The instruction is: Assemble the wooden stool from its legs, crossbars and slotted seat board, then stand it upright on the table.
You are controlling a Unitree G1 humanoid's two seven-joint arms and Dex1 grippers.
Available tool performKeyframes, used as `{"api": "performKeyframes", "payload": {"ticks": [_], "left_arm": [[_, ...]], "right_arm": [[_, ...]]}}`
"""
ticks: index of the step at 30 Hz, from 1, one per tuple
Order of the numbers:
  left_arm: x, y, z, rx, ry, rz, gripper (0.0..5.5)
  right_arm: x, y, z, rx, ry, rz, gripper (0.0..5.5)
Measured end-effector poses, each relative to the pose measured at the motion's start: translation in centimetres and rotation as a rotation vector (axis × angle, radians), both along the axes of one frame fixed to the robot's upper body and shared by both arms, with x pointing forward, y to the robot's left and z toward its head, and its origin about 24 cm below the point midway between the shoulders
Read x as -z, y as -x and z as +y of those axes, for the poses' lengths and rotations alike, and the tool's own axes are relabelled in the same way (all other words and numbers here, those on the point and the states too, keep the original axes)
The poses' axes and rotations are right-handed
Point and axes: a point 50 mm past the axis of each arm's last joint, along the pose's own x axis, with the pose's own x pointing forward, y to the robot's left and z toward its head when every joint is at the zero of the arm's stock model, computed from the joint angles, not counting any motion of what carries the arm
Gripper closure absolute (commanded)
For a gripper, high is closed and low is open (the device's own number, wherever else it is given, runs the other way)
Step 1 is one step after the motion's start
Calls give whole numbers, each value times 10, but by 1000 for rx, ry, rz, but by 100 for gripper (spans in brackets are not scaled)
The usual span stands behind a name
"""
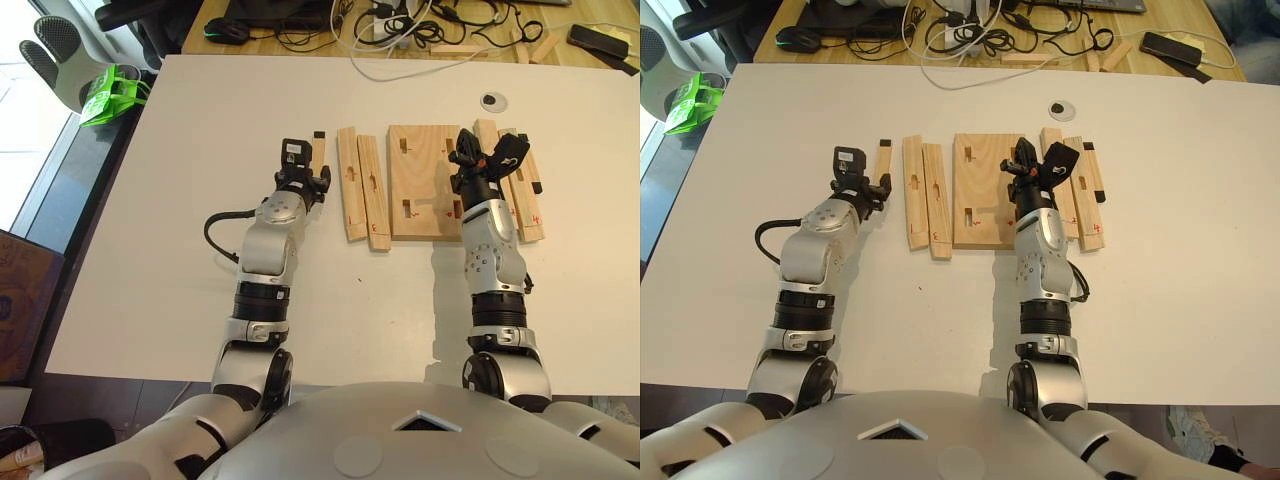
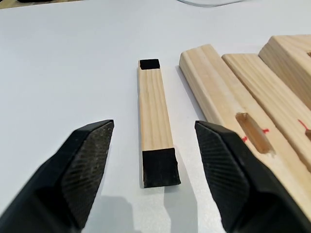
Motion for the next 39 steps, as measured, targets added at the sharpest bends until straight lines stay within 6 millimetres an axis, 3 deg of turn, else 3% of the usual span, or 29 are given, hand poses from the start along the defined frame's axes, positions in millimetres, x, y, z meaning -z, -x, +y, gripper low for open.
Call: {"api": "performKeyframes", "payload": {"ticks": [5,10,22,32,37,39], "left_arm": [[17,5,0,19,-17,77,241],[19,3,-2,28,-27,87,241],[26,1,4,3,15,126,419],[29,-3,10,8,-6,113,422],[16,-3,21,5,87,39,422],[-5,-8,24,63,108,-91,422]], "right_arm": [[0,0,0,0,5,0,548],[1,0,0,0,5,2,548],[0,0,0,3,6,-5,548],[-1,-1,2,-1,4,-8,548],[-25,-10,10,-119,74,-65,548],[-46,-20,9,-192,77,-112,530]]}}
